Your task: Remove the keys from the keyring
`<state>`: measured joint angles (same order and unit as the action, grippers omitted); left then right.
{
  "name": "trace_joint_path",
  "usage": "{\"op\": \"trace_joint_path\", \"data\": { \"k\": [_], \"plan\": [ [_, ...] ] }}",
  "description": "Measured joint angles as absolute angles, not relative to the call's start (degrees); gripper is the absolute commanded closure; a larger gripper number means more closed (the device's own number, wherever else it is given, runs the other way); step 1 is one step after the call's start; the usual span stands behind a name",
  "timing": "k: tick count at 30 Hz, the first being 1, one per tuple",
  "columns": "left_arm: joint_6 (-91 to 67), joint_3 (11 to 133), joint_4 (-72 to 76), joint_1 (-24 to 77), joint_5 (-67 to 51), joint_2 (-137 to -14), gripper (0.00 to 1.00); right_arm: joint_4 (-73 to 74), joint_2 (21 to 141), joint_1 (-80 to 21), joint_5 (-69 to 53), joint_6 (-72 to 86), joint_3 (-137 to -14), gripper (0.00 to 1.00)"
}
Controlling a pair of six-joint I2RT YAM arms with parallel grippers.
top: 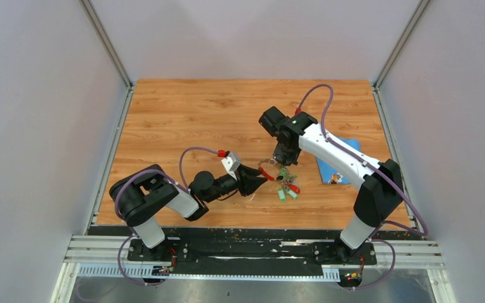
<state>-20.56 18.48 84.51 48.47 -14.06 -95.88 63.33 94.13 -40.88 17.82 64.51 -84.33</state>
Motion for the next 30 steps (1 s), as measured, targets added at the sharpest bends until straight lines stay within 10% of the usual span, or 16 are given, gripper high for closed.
{"op": "trace_joint_path", "data": {
  "k": [30],
  "plan": [
    [-10.72, 30.15, 85.21, 60.88, 14.06, -107.94, 0.65, 62.94, 95.96, -40.21, 16.43, 78.43, -86.61, 0.99]
  ]
}}
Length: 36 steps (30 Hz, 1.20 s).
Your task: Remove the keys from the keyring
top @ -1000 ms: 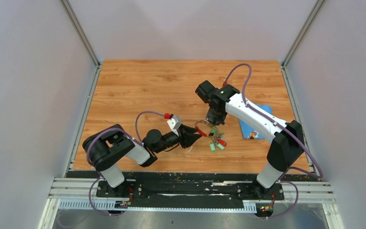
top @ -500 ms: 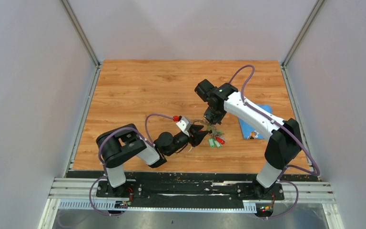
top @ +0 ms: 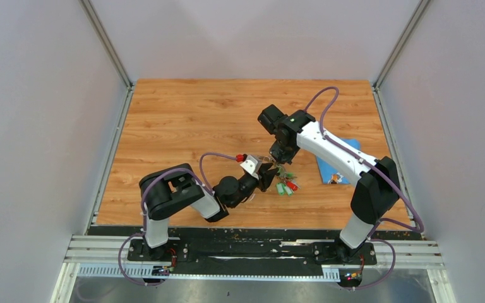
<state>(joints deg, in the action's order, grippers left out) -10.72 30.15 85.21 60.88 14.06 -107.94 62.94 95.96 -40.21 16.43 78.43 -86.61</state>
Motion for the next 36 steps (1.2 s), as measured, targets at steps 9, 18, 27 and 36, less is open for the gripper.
{"op": "trace_joint_path", "data": {
  "k": [9, 18, 27, 36],
  "plan": [
    [-11.09, 31.46, 85.21, 60.93, 16.4, -109.25, 0.66, 62.46, 95.96, -40.21, 16.29, 78.94, -85.93, 1.0],
    [-12.64, 31.86, 85.23, 60.95, 18.06, -110.43, 0.95, 61.08, 95.96, -40.18, 16.01, 79.05, -85.34, 1.0],
    [-13.63, 31.03, 85.14, 61.36, 18.44, -110.54, 1.0, 57.41, 95.83, -40.07, 14.76, 77.87, -82.83, 0.99],
    [-15.7, 28.34, 85.82, 59.51, 16.71, -110.54, 1.0, 50.26, 93.32, -38.28, 9.72, 72.38, -77.41, 1.0]
  ]
}}
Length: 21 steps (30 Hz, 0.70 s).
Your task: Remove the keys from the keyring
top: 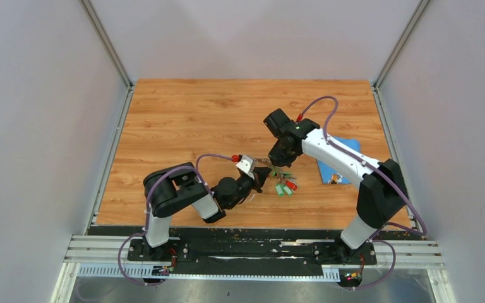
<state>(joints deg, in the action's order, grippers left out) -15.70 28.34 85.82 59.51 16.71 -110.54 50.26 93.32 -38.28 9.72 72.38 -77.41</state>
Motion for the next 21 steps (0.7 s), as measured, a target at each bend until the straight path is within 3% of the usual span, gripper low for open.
{"op": "trace_joint_path", "data": {
  "k": [21],
  "plan": [
    [-13.69, 25.8, 87.29, 54.48, 3.16, -110.52, 1.0, 33.65, 87.15, -33.8, -4.93, 45.21, -65.25, 1.0]
  ]
}}
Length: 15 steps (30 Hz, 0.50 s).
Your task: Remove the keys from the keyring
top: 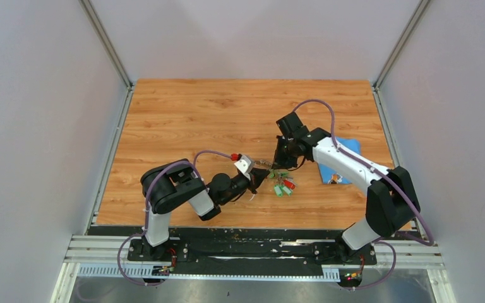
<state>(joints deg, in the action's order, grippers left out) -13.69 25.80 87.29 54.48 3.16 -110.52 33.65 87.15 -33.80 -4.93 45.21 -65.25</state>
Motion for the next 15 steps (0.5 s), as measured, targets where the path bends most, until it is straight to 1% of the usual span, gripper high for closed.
{"op": "trace_joint_path", "data": {
  "k": [15],
  "plan": [
    [-9.04, 25.69, 85.78, 53.01, -5.45, -109.36, 1.0, 36.27, 87.18, -33.32, -7.4, 27.11, -67.09, 0.99]
  ]
}}
